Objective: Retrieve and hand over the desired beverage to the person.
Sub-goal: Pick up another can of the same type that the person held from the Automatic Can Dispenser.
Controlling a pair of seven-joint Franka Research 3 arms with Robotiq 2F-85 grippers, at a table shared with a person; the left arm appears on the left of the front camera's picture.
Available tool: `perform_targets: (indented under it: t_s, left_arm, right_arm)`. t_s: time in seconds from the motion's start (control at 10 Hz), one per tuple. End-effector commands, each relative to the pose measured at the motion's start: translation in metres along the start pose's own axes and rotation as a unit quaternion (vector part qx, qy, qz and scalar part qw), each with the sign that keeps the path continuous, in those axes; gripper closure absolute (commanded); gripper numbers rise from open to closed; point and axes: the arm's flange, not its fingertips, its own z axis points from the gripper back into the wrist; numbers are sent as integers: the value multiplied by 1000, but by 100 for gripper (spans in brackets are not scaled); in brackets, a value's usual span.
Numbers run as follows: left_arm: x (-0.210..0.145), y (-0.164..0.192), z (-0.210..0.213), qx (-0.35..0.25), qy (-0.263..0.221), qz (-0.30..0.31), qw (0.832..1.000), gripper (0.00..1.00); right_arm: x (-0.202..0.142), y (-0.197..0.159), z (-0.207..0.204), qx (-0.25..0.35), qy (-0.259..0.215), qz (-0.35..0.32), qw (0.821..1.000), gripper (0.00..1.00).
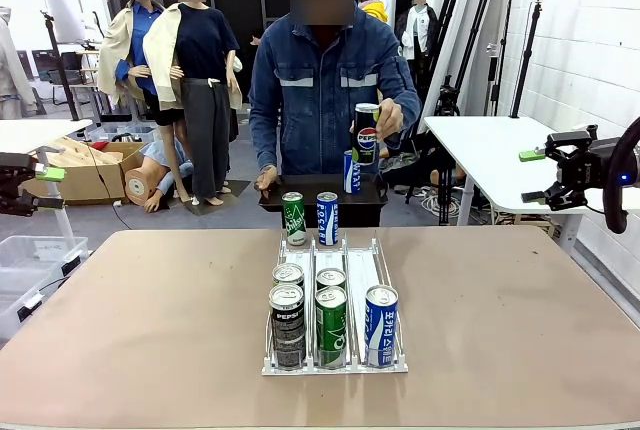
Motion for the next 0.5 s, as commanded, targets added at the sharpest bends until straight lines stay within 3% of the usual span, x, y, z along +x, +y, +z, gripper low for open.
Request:
perform_targets:
  t_s: [0.0, 0.4]
  left_arm:
    - [0, -1, 2, 2, 1, -1, 1000, 0]
    - [0, -1, 2, 2, 1, -1, 1000, 0]
  right_arm:
    - [0, 0, 0, 0, 0, 0, 1000, 0]
    - [0, 0, 0, 0, 0, 0, 1000, 0]
